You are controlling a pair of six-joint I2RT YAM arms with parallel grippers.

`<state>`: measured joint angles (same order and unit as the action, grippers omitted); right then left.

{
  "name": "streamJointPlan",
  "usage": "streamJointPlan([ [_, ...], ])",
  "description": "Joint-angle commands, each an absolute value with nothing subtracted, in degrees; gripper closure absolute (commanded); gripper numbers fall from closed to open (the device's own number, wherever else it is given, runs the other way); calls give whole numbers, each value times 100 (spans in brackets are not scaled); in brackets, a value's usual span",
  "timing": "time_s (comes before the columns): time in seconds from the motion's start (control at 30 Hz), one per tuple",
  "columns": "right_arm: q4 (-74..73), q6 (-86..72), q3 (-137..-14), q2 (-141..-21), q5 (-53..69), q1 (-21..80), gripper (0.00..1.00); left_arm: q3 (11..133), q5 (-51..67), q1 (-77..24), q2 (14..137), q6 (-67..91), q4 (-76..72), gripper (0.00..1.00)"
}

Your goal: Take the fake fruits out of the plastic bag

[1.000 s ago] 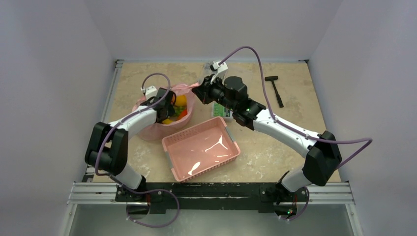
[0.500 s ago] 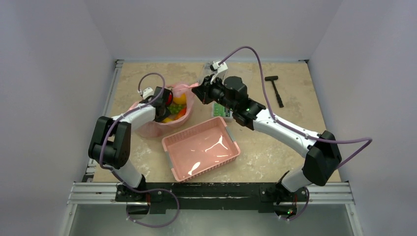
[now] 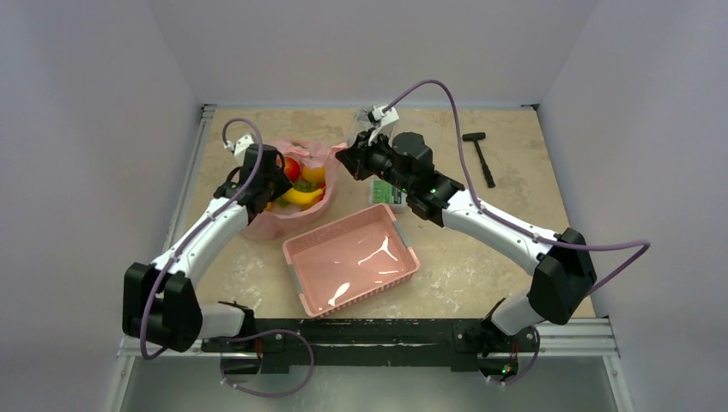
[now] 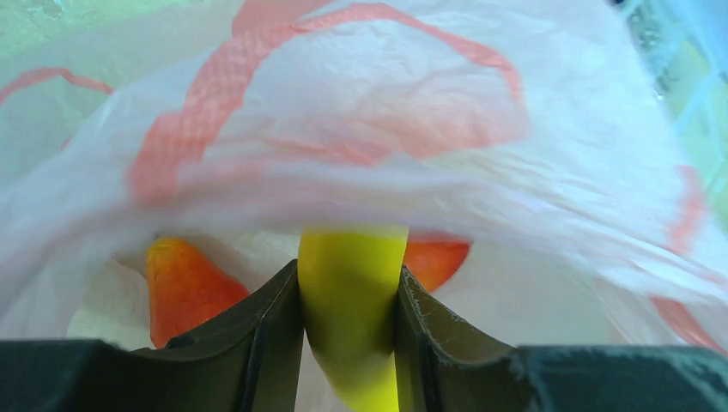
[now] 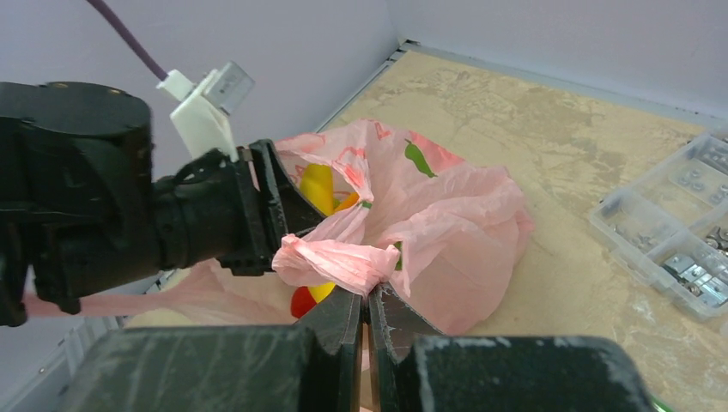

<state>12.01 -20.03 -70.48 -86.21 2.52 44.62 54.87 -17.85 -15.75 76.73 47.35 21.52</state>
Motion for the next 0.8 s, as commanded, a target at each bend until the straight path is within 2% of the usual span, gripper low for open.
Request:
streamJointPlan([
  [0.0,1462,-1909,-7047,-8517,259,4443,100,5437,-1573,-1529,7071,4535,2323,95],
  [0.33,1397,-1881,-7055,-8495,211,4447,100,5232,-1479,-1529,5648,4250,2476,97],
  [0.4,1394,-1875,-7048,-8478,191,4442,100,5281,-1508,-1529,5446,4448,2603,100],
  [0.77,1334,-1846,-7068,-8430,185,4446,100,6529,-1787,-1476,5732,6394,4641,100],
])
